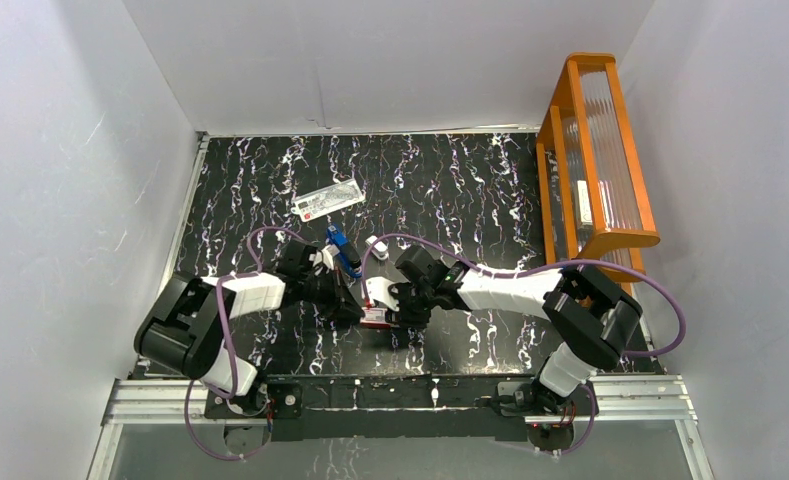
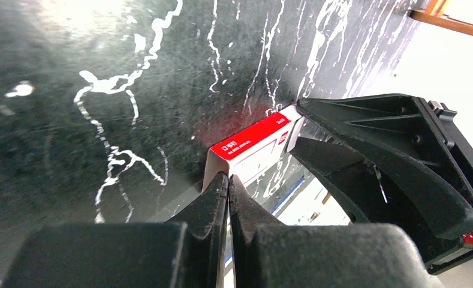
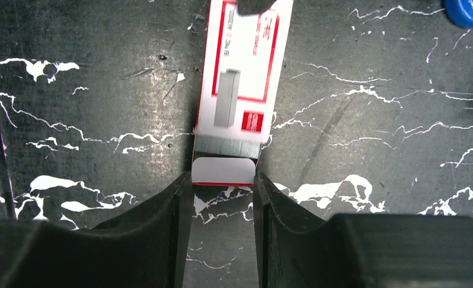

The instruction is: Load the staples into the stapler

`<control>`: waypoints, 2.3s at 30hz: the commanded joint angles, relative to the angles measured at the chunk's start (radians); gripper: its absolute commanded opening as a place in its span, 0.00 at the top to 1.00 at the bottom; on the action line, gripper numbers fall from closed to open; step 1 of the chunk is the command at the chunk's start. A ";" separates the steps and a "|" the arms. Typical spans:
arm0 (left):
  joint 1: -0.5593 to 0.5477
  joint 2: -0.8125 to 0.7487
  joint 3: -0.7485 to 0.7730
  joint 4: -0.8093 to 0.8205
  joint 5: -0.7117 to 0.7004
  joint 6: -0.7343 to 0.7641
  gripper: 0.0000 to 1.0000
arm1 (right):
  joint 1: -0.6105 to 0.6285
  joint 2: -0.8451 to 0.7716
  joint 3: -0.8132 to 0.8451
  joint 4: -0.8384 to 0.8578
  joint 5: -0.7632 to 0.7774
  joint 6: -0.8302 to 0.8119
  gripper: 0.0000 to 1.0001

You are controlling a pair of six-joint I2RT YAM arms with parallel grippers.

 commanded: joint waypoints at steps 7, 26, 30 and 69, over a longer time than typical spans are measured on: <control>0.074 -0.098 0.182 -0.469 -0.076 0.212 1.00 | 0.006 0.017 0.027 -0.153 0.023 -0.036 0.55; 0.187 -0.041 0.307 -0.674 -0.287 0.314 1.00 | 0.012 0.007 0.050 -0.126 -0.011 0.056 0.19; 0.195 -0.053 0.303 -0.695 -0.401 0.247 1.00 | 0.022 0.037 0.077 -0.070 -0.016 0.093 0.19; 0.371 -0.264 0.155 -0.544 -0.602 0.003 0.67 | -0.189 0.036 0.063 0.016 0.260 0.245 0.19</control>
